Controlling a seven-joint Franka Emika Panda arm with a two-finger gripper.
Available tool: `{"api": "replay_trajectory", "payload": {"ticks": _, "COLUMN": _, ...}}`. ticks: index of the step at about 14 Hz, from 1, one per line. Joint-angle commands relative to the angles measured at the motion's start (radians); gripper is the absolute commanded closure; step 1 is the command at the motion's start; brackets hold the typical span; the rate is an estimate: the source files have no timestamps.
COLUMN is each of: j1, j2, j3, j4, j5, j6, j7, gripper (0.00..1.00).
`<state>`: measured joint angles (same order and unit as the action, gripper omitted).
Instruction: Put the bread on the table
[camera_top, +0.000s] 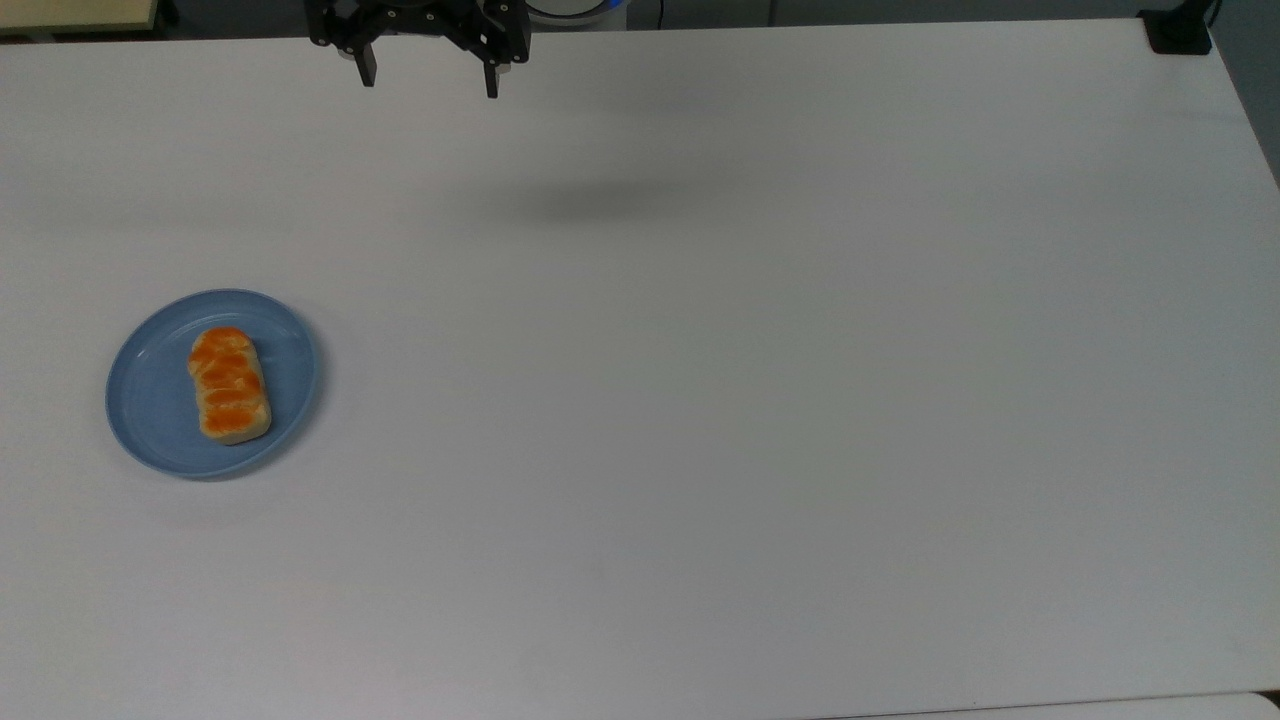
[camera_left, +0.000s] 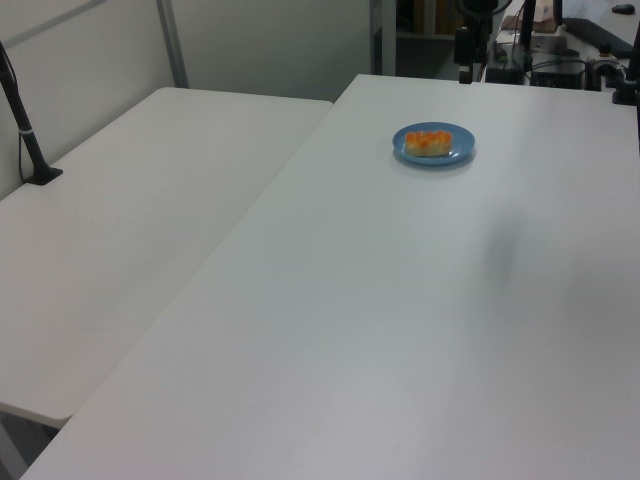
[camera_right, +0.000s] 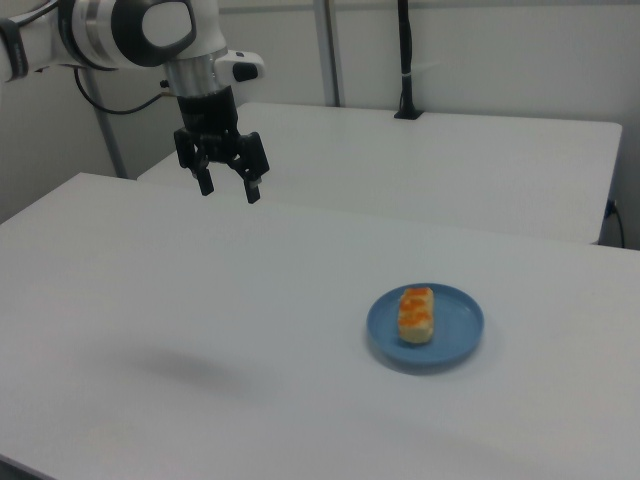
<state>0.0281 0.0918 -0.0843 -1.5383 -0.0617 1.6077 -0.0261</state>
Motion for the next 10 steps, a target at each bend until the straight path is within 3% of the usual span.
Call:
{"api": "replay_trajectory", "payload": {"ticks": 1, "j1": 0.003, "j2": 0.0, "j3": -0.003, "j4": -0.006, "j5": 0.003, "j6": 0.041, "j7": 0.009, "gripper": 0.0}}
{"api": "replay_trajectory", "payload": {"ticks": 10, "j1": 0.003, "j2": 0.0, "j3": -0.003, "j4": -0.008, "j5": 0.003, "j6": 0.052, "j7": 0.008, "gripper": 0.0}}
